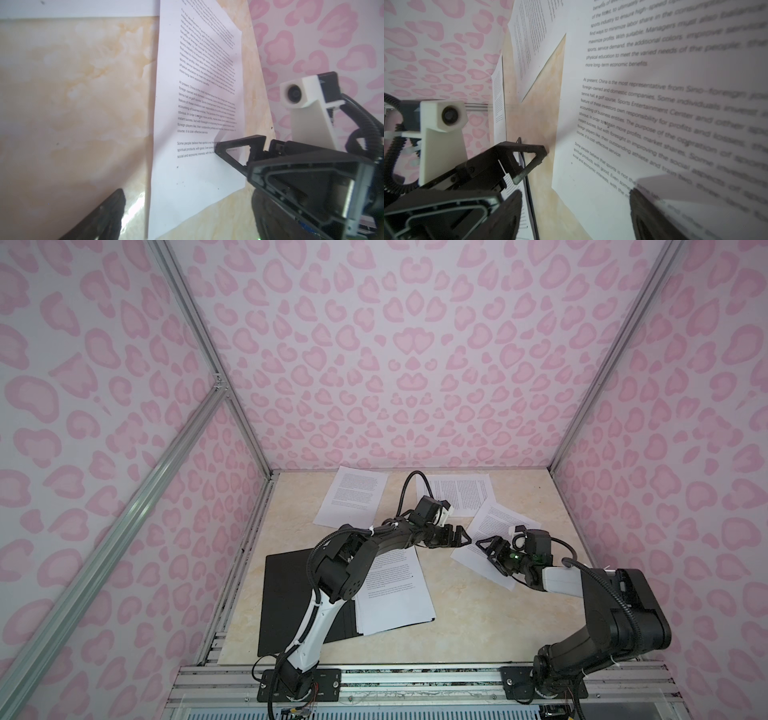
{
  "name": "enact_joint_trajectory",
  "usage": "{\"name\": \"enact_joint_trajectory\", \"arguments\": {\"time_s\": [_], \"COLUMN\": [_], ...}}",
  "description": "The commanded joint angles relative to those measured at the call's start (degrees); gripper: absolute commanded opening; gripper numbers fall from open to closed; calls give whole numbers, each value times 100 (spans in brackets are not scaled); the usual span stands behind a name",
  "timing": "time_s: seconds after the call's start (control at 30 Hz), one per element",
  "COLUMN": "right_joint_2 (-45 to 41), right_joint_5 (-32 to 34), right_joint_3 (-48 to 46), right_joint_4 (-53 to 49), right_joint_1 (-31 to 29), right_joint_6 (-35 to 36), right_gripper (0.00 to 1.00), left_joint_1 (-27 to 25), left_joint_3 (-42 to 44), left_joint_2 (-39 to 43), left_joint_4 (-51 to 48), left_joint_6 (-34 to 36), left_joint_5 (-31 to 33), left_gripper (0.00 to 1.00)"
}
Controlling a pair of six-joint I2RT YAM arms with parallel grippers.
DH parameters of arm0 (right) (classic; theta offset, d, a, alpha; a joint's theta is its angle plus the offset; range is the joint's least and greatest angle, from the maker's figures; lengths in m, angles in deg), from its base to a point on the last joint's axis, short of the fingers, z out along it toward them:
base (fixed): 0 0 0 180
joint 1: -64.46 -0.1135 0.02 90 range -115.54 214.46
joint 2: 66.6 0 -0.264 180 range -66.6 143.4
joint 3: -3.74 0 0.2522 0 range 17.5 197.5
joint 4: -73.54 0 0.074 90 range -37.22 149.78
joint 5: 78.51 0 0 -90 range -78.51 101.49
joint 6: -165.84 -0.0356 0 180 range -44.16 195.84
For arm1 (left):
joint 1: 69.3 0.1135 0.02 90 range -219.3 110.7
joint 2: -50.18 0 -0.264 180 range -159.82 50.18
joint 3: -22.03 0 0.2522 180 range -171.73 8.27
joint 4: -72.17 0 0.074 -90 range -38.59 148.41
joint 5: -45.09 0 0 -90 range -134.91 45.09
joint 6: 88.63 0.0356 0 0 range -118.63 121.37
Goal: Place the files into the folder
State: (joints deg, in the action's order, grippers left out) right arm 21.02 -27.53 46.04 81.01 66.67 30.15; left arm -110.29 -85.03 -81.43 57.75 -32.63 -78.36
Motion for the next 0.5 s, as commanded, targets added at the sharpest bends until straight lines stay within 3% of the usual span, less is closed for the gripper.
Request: {"name": "enact_joint_trajectory", "arguments": {"time_s": [0.0,0.17,0.47], "right_joint_2": [-417,-599,-481], "right_joint_5": [301,451,547], "right_joint_3": [-68,-26,-228], "right_joint_4": [-663,-934,-695], "right_joint_1": [219,609,666], "right_joint_6": [411,551,432], "right_gripper": [82,83,83], "left_joint_1": [-5,3,-32], "left_joint_3": [-83,-273,-565], "left_joint_2": [-43,-180,-550], "left_joint_4": [-200,-437,-584], "left_joint_6": [310,548,496], "left_joint_5": [7,161,-470], "left_gripper": [96,96,96]}}
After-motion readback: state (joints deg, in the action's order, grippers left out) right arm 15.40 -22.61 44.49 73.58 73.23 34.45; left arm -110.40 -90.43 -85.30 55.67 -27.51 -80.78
